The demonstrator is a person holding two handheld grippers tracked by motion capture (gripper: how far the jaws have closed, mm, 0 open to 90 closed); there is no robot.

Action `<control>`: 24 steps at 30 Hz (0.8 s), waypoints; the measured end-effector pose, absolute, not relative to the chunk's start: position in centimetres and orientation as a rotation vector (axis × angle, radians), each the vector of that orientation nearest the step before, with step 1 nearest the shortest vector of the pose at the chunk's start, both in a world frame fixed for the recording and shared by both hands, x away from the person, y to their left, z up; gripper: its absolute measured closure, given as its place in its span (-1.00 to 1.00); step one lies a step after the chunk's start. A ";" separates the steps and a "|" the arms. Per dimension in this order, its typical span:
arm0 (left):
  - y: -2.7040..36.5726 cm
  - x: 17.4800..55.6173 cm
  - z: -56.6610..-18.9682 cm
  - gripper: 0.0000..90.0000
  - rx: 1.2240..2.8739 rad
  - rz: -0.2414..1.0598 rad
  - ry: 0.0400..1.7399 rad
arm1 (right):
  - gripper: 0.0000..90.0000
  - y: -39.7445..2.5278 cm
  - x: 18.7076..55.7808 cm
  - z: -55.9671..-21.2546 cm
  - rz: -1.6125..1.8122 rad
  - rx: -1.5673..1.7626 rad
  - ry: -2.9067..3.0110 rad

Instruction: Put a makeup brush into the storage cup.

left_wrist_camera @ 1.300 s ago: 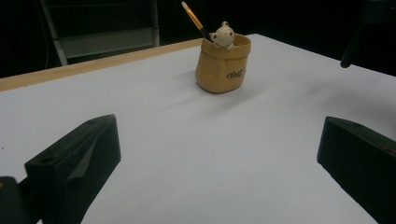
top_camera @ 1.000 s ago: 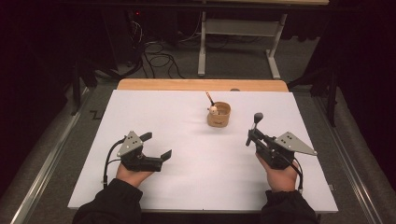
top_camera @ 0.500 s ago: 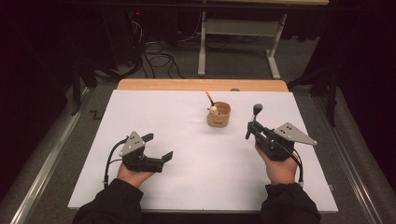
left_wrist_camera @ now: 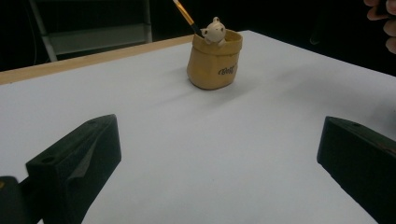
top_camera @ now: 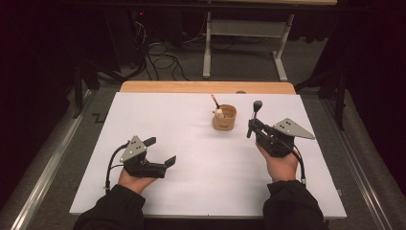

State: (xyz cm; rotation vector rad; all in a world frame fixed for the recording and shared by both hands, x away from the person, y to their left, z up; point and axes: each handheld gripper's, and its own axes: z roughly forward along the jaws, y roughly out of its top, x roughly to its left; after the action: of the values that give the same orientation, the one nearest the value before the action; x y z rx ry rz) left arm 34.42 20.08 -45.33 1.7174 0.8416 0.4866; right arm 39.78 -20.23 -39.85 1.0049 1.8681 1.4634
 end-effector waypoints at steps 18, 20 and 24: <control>20.4 34.6 -45.4 -0.99 1.702 0.468 0.836 | 0.79 -17.8 42.4 -39.9 1.455 1.019 1.887; 20.4 34.6 -45.4 -0.99 1.698 0.467 0.835 | 0.79 -17.6 42.7 -39.9 1.447 1.016 1.889; 20.3 34.6 -45.4 -0.99 1.700 0.469 0.834 | 0.79 -17.2 43.2 -40.1 1.437 1.013 1.898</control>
State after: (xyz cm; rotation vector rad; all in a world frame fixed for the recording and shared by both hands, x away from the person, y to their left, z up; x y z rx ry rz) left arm 34.59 20.35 -45.38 1.6998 0.8343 0.4690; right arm 43.22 -17.20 -40.08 1.0133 1.8981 1.4373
